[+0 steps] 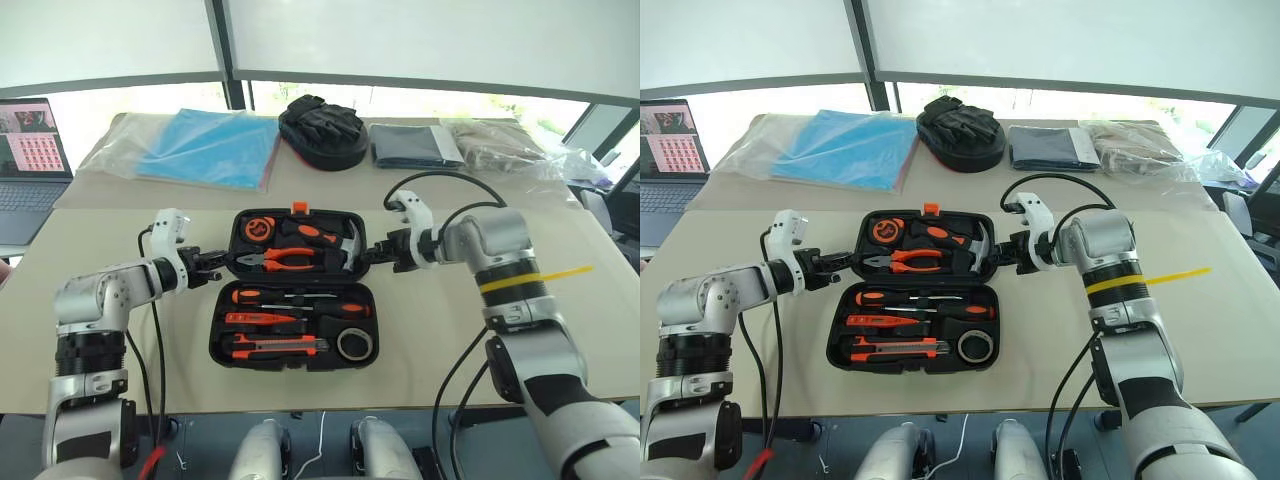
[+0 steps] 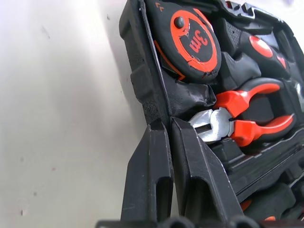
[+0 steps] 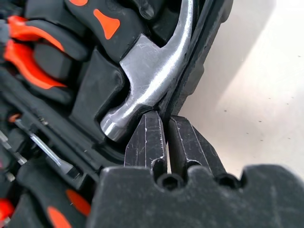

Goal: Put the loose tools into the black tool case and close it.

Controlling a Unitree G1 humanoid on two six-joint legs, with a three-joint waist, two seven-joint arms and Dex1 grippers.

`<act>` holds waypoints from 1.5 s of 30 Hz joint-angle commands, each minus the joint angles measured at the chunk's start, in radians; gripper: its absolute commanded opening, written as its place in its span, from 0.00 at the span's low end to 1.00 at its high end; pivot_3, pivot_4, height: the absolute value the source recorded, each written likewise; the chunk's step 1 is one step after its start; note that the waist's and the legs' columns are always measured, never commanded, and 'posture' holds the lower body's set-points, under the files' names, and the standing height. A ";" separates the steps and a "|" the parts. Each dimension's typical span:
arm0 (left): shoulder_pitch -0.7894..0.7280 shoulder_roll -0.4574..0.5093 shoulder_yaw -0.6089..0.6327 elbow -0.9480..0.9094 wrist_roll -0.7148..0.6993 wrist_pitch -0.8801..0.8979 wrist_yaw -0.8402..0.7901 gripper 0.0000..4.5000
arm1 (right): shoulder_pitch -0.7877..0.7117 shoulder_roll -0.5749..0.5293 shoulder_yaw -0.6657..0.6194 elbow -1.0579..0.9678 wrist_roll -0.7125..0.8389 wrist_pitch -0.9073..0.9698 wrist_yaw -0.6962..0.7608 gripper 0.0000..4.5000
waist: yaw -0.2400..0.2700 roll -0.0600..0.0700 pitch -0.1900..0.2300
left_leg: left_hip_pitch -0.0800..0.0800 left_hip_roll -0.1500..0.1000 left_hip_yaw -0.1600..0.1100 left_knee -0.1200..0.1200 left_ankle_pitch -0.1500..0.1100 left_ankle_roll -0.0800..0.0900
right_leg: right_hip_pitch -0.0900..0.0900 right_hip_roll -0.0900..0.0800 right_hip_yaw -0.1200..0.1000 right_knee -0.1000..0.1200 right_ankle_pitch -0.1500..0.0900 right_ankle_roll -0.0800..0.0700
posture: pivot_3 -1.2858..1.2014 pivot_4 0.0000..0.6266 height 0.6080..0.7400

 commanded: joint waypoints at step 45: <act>0.020 0.090 -0.298 0.247 0.370 -0.903 -0.356 0.00 | 0.909 -0.382 0.162 -0.768 -0.128 -0.933 0.171 0.00 | 0.021 0.003 -0.003 | 0.013 0.002 0.009 0.001 -0.008 0.007 | 0.016 0.001 0.000 -0.016 -0.001 0.005 | 0.52 0.24 1.00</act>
